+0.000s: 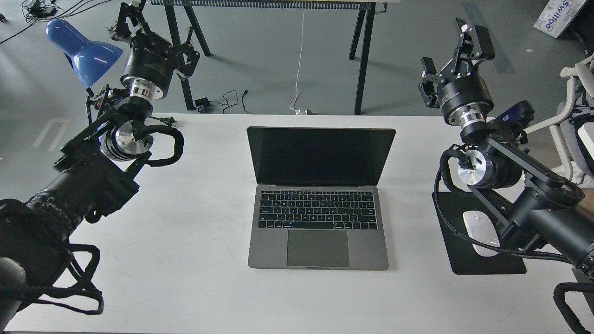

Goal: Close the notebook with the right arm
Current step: 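Raise the right gripper up off the mouse pad area, then move the right gripper over the top edge of the laptop screen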

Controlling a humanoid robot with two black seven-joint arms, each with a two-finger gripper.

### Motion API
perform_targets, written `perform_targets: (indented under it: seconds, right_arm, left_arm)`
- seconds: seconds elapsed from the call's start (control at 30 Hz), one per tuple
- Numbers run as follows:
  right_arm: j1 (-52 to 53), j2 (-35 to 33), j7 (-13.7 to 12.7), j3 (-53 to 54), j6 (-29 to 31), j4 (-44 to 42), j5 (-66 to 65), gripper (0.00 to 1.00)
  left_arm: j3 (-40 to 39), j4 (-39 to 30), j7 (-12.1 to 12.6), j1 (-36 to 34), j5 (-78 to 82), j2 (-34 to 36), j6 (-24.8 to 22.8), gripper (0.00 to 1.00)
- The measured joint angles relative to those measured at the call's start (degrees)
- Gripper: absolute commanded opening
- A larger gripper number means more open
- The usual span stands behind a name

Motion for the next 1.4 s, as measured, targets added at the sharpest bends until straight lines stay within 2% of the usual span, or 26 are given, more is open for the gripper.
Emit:
perform_targets:
  seconds: [0.63,1.03,1.4]
  right_arm:
    - [2.5,-0.9,0.0,-2.7,0.0,-0.1,-0.3,0.99]
    - [20.3,-5.6,0.0,-35.1,-1.0,-3.9,-1.9,0.99]
    - [25.8,-3.6,0.0,-52.3,-0.1,-9.8,-2.0,0.99]
  left_arm:
    - [0.0,0.0,0.0,-0.1,0.0,0.1,0.4,1.00]
    - [0.0,0.0,0.0,-0.1,0.0,0.1,0.3,1.00]
    - [0.0,0.0,0.0,-0.1,0.0,0.0,0.3,1.00]
